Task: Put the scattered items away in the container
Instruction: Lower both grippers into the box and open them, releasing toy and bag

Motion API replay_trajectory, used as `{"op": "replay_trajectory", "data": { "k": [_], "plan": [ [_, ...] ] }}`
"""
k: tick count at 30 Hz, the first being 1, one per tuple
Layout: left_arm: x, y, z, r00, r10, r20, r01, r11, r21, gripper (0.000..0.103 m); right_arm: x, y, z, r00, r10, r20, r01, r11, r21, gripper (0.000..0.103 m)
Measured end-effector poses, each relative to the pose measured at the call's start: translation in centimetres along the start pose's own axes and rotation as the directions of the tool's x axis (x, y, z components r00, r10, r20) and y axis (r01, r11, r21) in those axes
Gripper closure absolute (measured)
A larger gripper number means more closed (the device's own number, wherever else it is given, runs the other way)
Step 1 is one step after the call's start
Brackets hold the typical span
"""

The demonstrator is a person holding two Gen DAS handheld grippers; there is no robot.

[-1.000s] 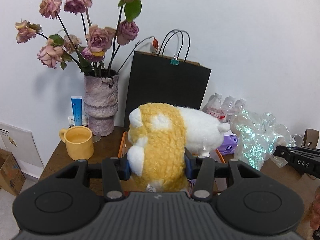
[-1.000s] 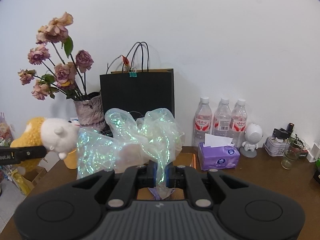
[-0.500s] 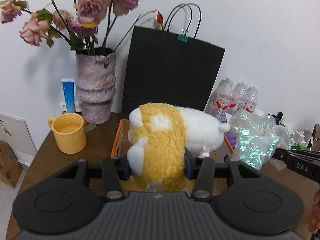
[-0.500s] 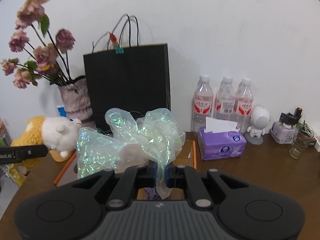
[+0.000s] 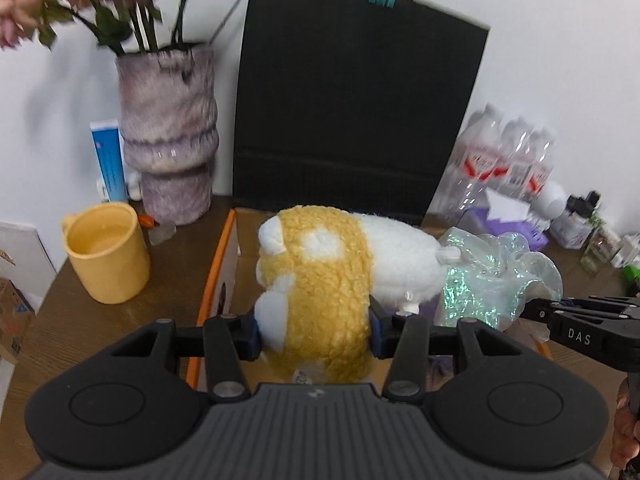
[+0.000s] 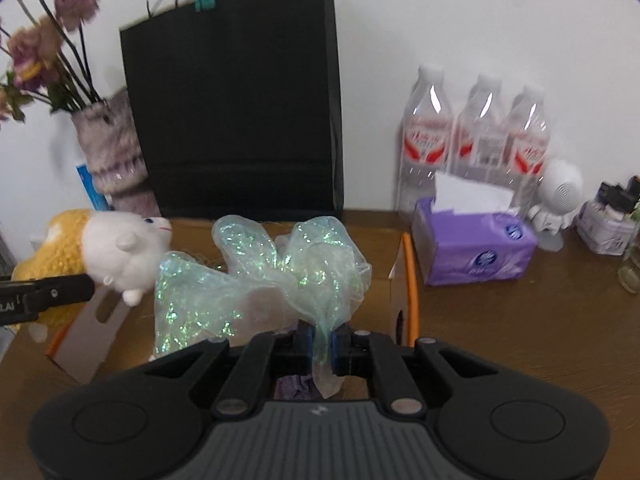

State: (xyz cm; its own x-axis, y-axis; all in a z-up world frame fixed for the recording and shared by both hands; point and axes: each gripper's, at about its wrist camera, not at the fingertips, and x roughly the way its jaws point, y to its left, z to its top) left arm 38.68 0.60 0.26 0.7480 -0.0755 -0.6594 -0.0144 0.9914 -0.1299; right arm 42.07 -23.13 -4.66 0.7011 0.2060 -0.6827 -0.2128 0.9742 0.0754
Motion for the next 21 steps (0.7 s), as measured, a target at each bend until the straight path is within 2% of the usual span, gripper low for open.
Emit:
{"op": "replay_trajectory", "data": {
  "k": [9, 21],
  "plan": [
    [4.8, -0.1, -0.8, 0.998, 0.02, -0.057, -0.019, 1.0, 0.008, 0.055, 4.8, -0.2, -1.2, 0.997, 0.004, -0.071, -0.005, 1.0, -0.013, 0.096],
    [8.1, 0.3, -1.7, 0.991, 0.007, -0.134, -0.008, 1.0, -0.007, 0.053, 6.3, 0.3, -2.0, 0.995, -0.017, -0.094, 0.011, 0.998, -0.069, 0.09]
  ]
}}
